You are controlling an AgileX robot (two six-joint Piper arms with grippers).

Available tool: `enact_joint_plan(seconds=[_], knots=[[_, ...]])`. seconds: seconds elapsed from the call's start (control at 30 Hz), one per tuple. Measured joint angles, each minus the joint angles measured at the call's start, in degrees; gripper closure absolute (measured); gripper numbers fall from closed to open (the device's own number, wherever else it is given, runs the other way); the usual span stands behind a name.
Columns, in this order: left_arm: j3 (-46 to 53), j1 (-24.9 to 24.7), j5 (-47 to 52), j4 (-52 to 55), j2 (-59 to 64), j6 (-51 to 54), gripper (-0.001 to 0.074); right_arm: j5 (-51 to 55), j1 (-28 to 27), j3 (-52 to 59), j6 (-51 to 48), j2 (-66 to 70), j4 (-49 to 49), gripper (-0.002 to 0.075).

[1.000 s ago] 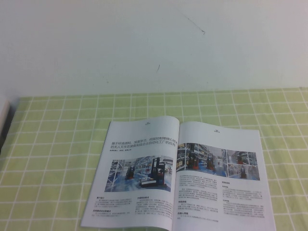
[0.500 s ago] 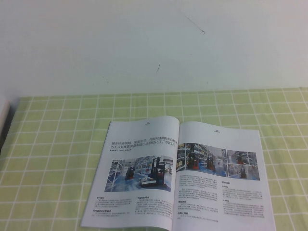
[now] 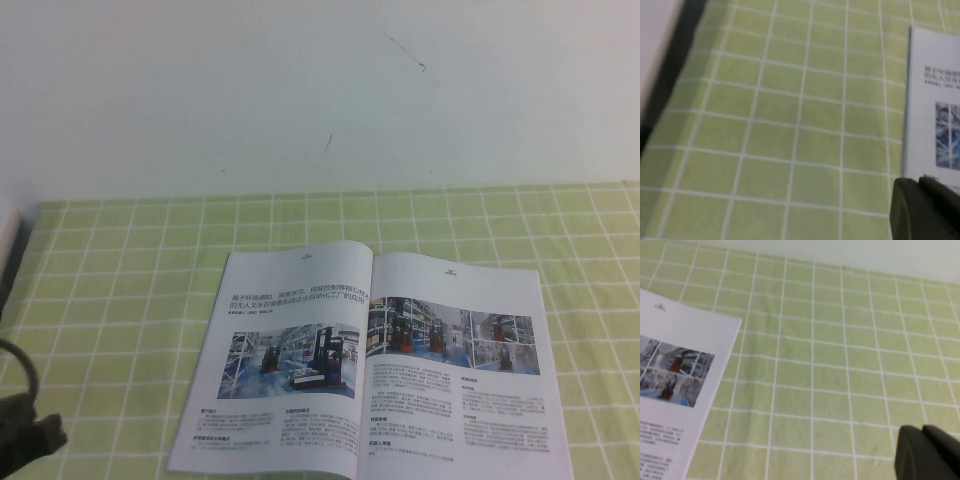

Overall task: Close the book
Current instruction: 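Close the open booklet and leave it lying on the table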

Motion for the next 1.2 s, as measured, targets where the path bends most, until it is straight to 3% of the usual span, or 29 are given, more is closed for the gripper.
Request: enact_joint_plan(seconds=[0.23, 0.47, 0.6, 0.7, 1.0, 1.2], knots=[[-1.81, 0.00, -0.82, -29.37, 14.98, 27.73, 0.0739, -1.50, 0.55, 0.00, -9.03, 13.04, 12.80, 0.0729], [-11.57, 0.00, 2.19, -53.61, 31.92, 56.93, 0.0739, -1.65, 5.81, -0.22, -37.88, 29.05, 41.50, 0.0729], [-18.05, 0.00, 3.50, -56.66, 40.99, 61.39, 0.0739, -3.36, 10.47, -1.00, -50.61, 38.81, 54.16, 0.0729], [-21.73, 0.00, 3.87, -56.88, 46.62, 62.25, 0.0739, -4.96, 13.54, -2.56, -54.30, 45.77, 57.78, 0.0729], [-27.04, 0.00, 1.65, -56.61, 58.55, 62.93, 0.0739, -6.86, 15.54, -9.04, -57.14, 60.70, 59.36, 0.0729], [-27.41, 0.00, -1.04, -55.99, 62.81, 63.43, 0.0739, -6.58, 15.54, -10.03, -57.35, 62.42, 59.47, 0.0729]])
